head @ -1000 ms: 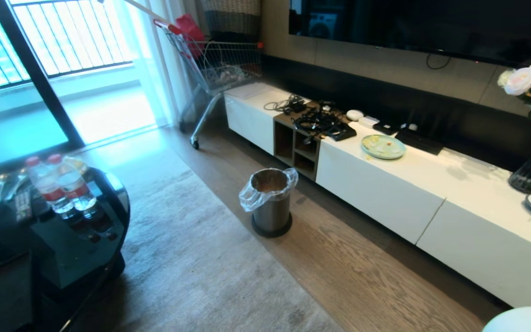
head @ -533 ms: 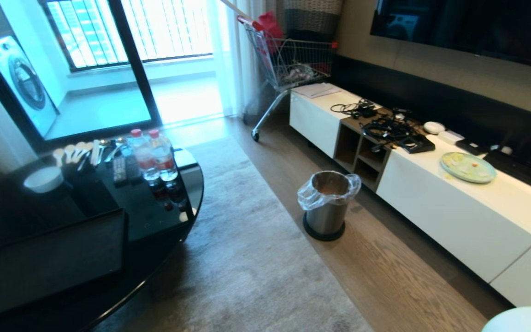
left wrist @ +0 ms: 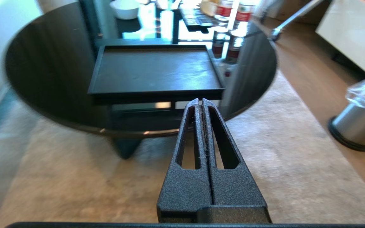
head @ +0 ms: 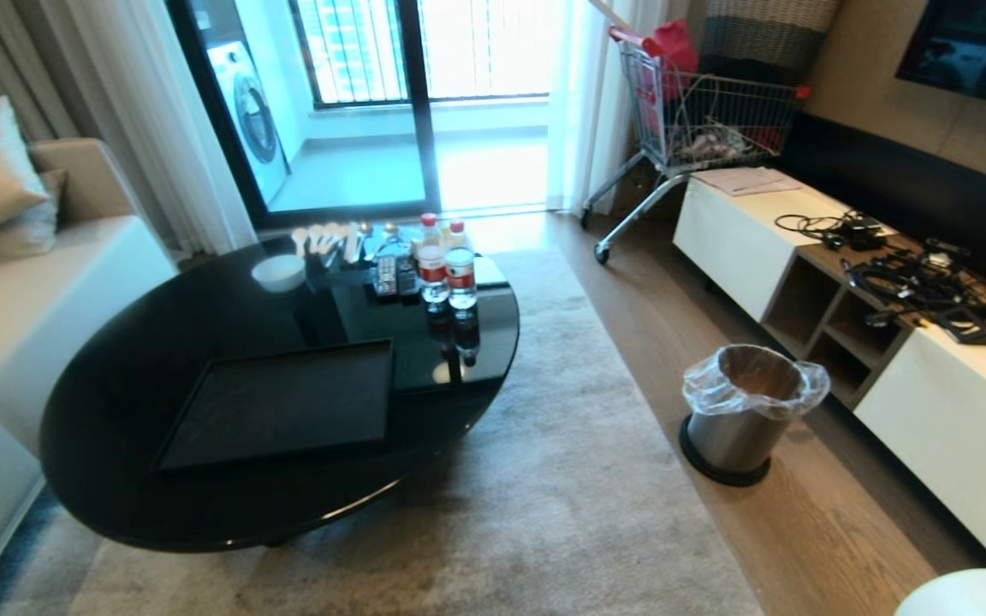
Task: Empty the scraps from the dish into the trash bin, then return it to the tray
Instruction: Put the bowl back to the table
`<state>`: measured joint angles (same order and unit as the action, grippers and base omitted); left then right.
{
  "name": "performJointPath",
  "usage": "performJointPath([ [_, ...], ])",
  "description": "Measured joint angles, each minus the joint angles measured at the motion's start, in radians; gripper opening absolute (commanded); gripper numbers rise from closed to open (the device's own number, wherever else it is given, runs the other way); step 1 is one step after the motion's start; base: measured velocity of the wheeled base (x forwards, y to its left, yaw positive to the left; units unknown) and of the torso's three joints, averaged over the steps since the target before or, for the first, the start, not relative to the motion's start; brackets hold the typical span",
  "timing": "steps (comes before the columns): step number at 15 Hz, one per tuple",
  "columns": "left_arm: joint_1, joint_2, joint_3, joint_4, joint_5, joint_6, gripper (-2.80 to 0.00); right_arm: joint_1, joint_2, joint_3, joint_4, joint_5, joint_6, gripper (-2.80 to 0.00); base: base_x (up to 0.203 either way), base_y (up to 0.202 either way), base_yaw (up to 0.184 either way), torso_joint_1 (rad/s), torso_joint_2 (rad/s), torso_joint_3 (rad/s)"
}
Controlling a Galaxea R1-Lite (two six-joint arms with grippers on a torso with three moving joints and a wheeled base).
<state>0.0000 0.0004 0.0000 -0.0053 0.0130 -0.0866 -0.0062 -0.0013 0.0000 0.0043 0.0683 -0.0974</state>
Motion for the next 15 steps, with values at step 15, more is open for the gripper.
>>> performJointPath([
  [15, 0.0, 0.0, 0.0, 0.0, 0.0, 0.0, -2.8, 0.0, 0.0, 0.0, 0.0, 0.0, 0.0, -2.8, -0.001, -0.006, 0.123, 0.003, 0.0, 0.002],
])
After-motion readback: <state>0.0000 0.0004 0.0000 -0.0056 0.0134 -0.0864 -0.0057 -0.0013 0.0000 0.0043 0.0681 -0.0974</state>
